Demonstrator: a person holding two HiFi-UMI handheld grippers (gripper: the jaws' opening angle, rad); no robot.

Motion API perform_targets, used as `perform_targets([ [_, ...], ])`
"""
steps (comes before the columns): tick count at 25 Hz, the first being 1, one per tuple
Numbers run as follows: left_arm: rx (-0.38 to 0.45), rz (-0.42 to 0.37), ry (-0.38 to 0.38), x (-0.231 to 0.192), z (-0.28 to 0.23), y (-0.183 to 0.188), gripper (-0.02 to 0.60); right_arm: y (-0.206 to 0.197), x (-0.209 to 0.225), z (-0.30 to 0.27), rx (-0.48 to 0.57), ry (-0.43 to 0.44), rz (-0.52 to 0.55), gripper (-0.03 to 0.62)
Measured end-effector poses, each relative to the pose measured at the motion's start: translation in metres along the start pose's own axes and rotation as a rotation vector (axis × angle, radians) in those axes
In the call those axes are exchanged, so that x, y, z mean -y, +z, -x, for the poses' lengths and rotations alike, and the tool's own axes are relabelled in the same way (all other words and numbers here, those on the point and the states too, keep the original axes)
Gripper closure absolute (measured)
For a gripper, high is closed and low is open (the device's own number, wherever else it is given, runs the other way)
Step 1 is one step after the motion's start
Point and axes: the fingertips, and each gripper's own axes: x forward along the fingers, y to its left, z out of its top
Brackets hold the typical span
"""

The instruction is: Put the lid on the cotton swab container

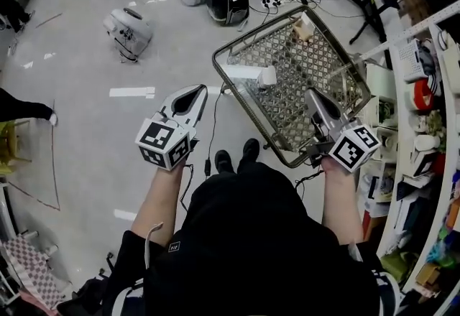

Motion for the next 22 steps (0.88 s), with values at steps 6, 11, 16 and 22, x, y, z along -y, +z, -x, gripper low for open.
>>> perform_targets([
  [6,-0.064,-0.02,-0.028,0.015,-0.048,-0.006,0.577,0.01,0.041,-0.002,0.018,-0.013,-0.028,0.586],
  [11,-0.088,-0.054,-0.004,0.025,-0.082,-0.003,0.577,0.017,0.081,0.005,0.034,-0.012,-0.067,0.586],
  [16,-0.127,-0.084,0.012,0.036,-0.106,-0.007,0.577,0.015,0.106,0.008,0.021,0.001,-0.091,0.586],
  [22,-0.206,-0.046,-0.02,0.038,-0.137,-0.037,0.577,0.0,0.129,-0.006,-0.039,-0.009,-0.126,0.586],
])
